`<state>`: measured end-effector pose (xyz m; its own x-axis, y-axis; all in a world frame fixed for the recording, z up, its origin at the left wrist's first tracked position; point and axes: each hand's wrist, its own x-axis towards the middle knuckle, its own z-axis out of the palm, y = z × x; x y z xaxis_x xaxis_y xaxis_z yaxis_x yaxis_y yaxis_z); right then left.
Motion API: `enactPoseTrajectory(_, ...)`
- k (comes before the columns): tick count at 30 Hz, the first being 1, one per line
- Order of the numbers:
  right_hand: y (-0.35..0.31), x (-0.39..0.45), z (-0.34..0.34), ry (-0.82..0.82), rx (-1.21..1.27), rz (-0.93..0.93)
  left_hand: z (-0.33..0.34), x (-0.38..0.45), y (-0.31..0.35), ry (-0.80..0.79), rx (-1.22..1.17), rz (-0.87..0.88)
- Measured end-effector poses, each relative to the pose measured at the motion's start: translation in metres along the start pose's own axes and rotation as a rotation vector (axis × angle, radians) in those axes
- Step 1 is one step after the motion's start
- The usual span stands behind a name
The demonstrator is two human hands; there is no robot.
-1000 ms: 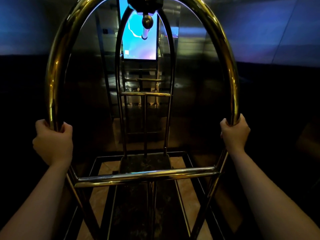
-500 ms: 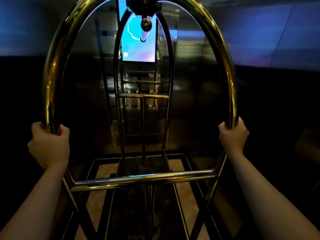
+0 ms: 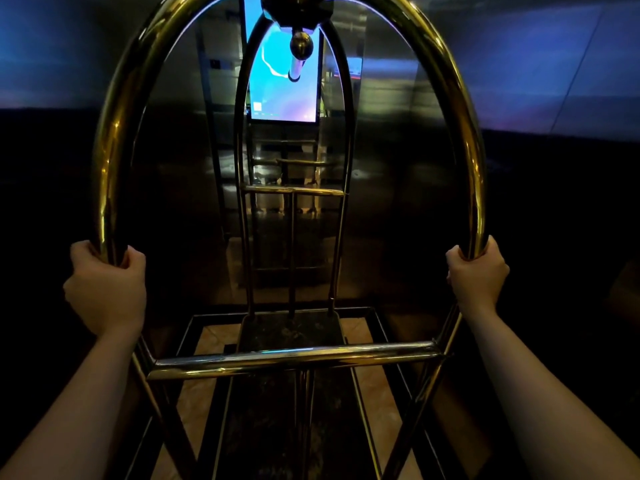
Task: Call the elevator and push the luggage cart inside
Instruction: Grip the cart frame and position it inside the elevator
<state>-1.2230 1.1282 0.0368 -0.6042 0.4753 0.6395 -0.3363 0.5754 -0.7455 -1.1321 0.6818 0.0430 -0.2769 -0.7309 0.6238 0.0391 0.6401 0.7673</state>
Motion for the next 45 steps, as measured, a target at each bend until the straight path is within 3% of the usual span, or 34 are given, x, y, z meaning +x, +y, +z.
enactPoseTrajectory(30, -0.011, -0.003, -0.009, -0.037, 0.027, 0.021, -0.012, -0.006, 0.013, -0.028, 0.068, -0.023)
enactPoseTrajectory(41, -0.014, -0.004, -0.021, -0.203, 0.058, 0.083, -0.015, -0.008, 0.018, -0.064, 0.066, -0.068)
enactPoseTrajectory(45, -0.021, -0.002, -0.024, -0.188, -0.077, 0.106, -0.015, -0.008, 0.021, -0.062, 0.08, -0.076)
